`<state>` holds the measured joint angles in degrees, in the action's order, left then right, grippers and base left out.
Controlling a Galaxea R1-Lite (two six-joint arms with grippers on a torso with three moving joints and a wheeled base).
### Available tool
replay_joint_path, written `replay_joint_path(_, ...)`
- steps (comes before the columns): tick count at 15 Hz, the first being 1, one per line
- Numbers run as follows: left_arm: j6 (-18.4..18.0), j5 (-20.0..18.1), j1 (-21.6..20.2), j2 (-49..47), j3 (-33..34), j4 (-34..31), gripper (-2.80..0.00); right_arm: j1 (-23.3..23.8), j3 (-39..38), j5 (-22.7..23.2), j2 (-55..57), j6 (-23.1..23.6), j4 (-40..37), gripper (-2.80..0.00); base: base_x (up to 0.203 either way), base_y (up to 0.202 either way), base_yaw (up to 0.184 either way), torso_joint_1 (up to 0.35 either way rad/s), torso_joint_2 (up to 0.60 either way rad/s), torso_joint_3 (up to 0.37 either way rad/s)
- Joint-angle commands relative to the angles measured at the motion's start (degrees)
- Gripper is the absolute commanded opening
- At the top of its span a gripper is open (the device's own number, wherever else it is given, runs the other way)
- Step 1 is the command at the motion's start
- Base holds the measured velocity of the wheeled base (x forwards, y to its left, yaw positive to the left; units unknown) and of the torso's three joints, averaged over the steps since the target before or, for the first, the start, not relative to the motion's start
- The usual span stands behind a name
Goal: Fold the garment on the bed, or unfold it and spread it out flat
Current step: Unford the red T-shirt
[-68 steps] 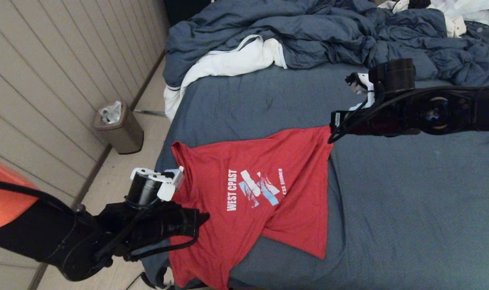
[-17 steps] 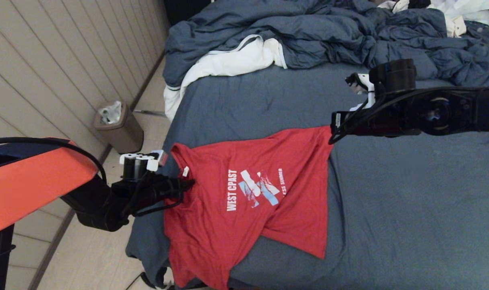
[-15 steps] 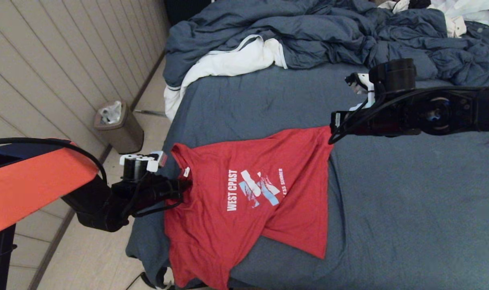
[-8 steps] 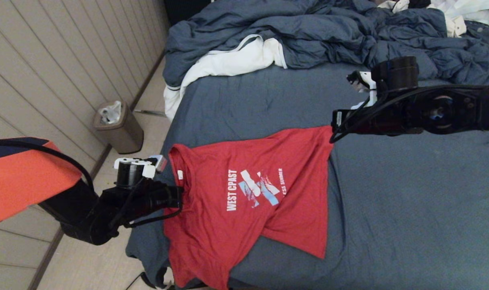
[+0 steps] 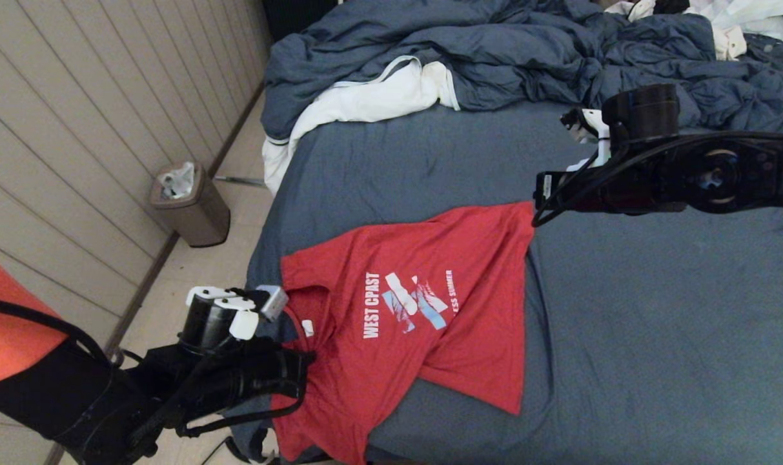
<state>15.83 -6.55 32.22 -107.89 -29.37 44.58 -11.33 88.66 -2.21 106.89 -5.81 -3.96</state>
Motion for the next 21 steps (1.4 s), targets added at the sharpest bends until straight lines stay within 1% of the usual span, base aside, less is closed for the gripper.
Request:
replay_joint_path(1, 0.8, -0.3, 5.2, 1.5, 1.2, -3.8, -2.80, 0.0, 0.1, 0.0, 0.1, 0.0, 0.0, -2.80, 0.000, 0.000, 0.000, 0.000, 0.00, 0.000)
replay_joint_path(3, 0.9, -0.9, 7.5, 0.0, 0.7, -5.9, -2.80, 0.1, 0.1, -0.1, 0.3, 0.1, 0.0, -2.80, 0.000, 0.000, 0.000, 0.000, 0.00, 0.000)
replay_joint_path(5, 0.8, -1.5, 9.4, -1.8, 0.5, -6.0, -2.80, 0.1, 0.1, -0.1, 0.5, 0.2, 0.0, -2.80, 0.000, 0.000, 0.000, 0.000, 0.00, 0.000)
replay_joint_path(8, 1.0, -1.6, 9.9, -3.7, 0.0, -5.3, -2.80, 0.1, 0.2, -0.1, 1.0, 0.1, 0.0, -2.80, 0.000, 0.000, 0.000, 0.000, 0.00, 0.000)
replay_joint_path(9, 1.1, -1.6, 10.1, -3.7, 0.1, -5.3, 0.00, 0.1, 0.2, -0.1, 1.2, 0.2, 0.0, -2.80, 0.000, 0.000, 0.000, 0.000, 0.00, 0.000)
replay_joint_path(12, 1.5, -1.5, 10.5, -1.7, 0.0, -4.8, 0.00, 0.1, 0.4, -0.1, 1.9, 0.3, 0.0, -2.80, 0.000, 0.000, 0.000, 0.000, 0.00, 0.000)
replay_joint_path(15, 1.5, -0.9, 10.5, 4.3, -0.1, -4.3, 0.00, 0.0, 0.5, -0.1, 2.1, 0.2, 0.0, -2.80, 0.000, 0.000, 0.000, 0.000, 0.00, 0.000)
replay_joint_path(16, 1.7, -0.4, 10.5, 5.7, -0.6, -4.4, 0.00, 0.0, 0.6, -0.1, 2.2, 0.0, 0.0, -2.80, 0.000, 0.000, 0.000, 0.000, 0.00, 0.000)
replay_joint_path(17, 2.0, 1.3, 10.2, 6.2, -2.2, -4.6, 0.00, 0.0, 0.6, -0.2, 2.4, 0.0, 0.0, -2.80, 0.000, 0.000, 0.000, 0.000, 0.00, 0.000)
replay_joint_path(18, 2.2, 2.4, 8.4, 5.9, -3.8, -5.0, 0.00, 0.0, 0.5, -0.2, 2.4, 0.0, 0.0, -2.80, 0.000, 0.000, 0.000, 0.000, 0.00, 0.000)
replay_joint_path(20, 2.3, 2.8, 2.5, 4.2, -8.6, -7.9, 0.00, -0.1, 0.1, -0.2, 1.8, 0.0, 0.0, -2.80, 0.000, 0.000, 0.000, 0.000, 0.00, 0.000)
replay_joint_path(21, 2.4, 3.0, -1.0, 2.1, -12.1, -10.1, -2.80, -0.2, -0.1, -0.2, 1.7, 0.0, 0.0, -2.80, 0.000, 0.000, 0.000, 0.000, 0.00, 0.000)
